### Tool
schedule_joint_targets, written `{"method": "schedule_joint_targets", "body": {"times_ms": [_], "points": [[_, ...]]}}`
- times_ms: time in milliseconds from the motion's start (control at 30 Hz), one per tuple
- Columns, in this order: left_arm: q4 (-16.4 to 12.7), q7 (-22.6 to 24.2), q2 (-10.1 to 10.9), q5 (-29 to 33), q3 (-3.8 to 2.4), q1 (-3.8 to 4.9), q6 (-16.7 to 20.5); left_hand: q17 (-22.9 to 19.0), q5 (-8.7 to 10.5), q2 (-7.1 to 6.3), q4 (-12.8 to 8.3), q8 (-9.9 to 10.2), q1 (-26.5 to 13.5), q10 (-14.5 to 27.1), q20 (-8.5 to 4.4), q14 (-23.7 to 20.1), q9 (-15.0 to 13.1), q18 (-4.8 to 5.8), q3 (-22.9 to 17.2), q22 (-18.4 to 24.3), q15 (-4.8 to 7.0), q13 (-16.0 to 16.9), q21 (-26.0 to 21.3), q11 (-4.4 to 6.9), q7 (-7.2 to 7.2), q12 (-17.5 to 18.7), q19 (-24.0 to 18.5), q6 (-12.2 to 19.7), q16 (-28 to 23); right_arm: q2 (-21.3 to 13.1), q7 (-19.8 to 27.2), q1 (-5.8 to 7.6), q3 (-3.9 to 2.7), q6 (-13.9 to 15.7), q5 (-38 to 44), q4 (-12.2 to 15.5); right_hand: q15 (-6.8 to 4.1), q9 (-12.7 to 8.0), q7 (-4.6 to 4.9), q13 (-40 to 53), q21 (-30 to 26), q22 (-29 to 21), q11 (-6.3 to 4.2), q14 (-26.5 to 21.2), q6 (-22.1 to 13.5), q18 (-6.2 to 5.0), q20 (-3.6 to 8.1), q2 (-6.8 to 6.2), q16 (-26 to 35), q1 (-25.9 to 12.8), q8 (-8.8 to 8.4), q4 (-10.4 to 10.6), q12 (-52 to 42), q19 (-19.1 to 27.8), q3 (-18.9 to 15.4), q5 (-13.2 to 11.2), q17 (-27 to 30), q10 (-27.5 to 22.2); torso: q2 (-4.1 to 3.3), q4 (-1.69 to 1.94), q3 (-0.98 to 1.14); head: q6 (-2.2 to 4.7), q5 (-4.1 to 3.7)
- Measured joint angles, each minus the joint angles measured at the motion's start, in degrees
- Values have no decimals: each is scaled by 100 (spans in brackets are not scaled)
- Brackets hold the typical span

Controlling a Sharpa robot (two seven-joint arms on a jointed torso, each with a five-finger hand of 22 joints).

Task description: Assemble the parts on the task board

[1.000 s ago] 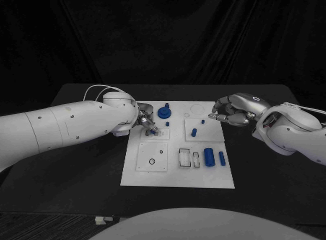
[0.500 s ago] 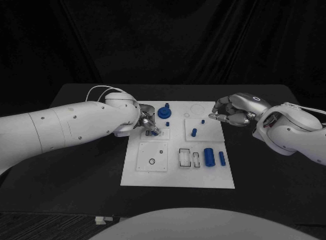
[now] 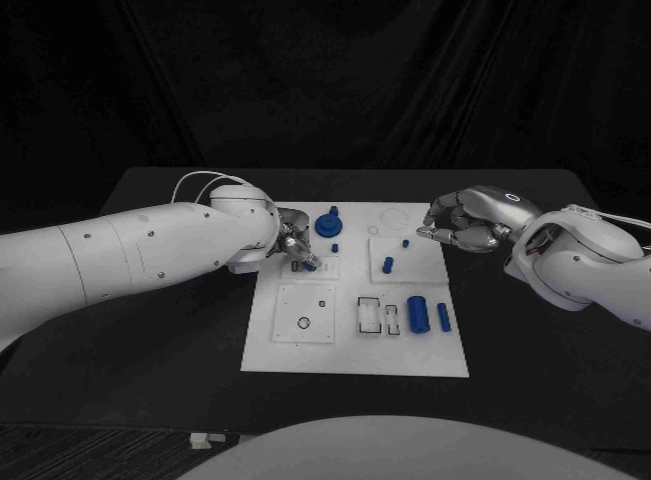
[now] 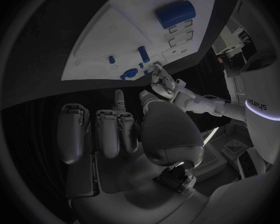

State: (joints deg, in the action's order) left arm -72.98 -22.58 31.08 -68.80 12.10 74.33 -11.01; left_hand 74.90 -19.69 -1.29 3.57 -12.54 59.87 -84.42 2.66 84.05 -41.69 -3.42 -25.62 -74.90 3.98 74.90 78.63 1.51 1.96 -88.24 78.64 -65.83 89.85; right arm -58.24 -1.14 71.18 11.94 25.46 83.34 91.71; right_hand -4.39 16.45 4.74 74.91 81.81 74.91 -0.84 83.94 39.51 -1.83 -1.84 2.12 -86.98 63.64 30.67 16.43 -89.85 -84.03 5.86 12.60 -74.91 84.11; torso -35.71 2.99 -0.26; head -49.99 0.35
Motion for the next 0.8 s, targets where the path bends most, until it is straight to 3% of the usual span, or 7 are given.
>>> {"method": "schedule_joint_targets", "body": {"times_ms": [800], "points": [[37,46,-31,3,-5,-33,89,5,22,-8,0,28,-7,9,0,0,-6,-12,0,0,0,0,0,9,10,21,0,-8,0,-1,-8,0,0,-2,0,-3,0,-8,0,0,0,-1,0,0,0,1,0,0,20,0,0,0,0,0,0,0,0,0,2,1,-3,0,4]]}}
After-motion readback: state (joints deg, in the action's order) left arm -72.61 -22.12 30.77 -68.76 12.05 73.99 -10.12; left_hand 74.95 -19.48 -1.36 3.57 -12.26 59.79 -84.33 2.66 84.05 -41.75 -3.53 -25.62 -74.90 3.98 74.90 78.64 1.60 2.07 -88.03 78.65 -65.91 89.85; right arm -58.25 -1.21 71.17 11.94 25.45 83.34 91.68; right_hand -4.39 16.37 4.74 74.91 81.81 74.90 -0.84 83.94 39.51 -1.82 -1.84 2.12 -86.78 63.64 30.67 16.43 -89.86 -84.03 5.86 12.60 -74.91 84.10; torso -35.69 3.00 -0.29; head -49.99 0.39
